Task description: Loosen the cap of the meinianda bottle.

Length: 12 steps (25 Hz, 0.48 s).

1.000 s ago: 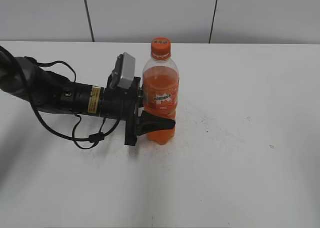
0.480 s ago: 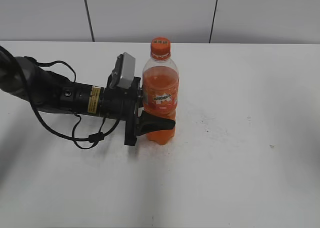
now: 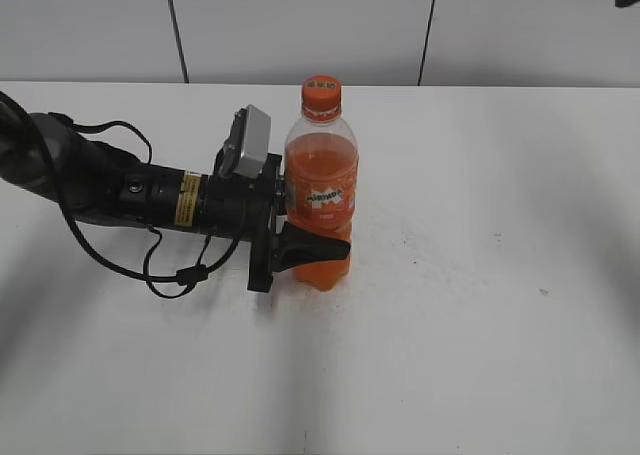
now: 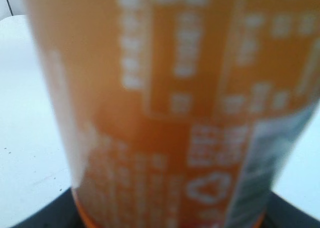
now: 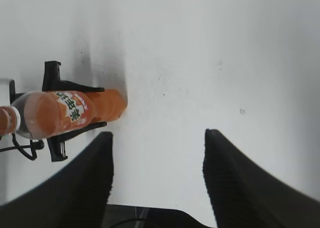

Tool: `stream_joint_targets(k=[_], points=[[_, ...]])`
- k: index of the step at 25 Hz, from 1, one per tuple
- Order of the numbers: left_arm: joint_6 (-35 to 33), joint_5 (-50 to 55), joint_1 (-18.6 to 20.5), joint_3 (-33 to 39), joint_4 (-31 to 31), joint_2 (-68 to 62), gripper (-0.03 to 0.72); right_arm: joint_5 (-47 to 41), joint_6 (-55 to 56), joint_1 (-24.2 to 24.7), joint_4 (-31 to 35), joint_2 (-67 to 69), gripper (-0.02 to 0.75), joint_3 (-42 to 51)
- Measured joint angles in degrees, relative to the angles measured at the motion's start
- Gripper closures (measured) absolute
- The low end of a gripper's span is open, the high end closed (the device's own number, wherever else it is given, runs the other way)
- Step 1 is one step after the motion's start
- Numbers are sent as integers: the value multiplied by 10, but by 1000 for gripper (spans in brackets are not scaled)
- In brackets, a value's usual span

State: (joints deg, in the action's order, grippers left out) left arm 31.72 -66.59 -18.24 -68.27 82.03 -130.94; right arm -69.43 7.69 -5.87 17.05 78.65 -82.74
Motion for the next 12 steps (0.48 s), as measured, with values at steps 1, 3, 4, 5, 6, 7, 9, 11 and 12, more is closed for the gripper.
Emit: stream_joint_targets(k=[1,3,4,5,6,7,9,11,12], points=[[0,0,0,0,0,0,302,0,13,-13,-9,10,307,-12],[0,0,0,0,0,0,302,0,38,-55,-31,34,307,-38],[0,0,0,0,0,0,302,0,51,-73,-40,47,307,-50],[0,0,0,0,0,0,302,0,64,-94,-47,58,307,-60],[0,0,0,0,0,0,302,0,73,-113,-52,72,307,-71],[0,0,0,0,0,0,302,0,84,-131,-57,85,307,-84],[0,0,0,0,0,0,302,0,106,-162,-68,109,307,-104],[0,0,0,0,0,0,302,-1,122,-189,-77,133,307,-124],[0,0,0,0,0,0,302,-1,129,-203,-80,142,307,-132]])
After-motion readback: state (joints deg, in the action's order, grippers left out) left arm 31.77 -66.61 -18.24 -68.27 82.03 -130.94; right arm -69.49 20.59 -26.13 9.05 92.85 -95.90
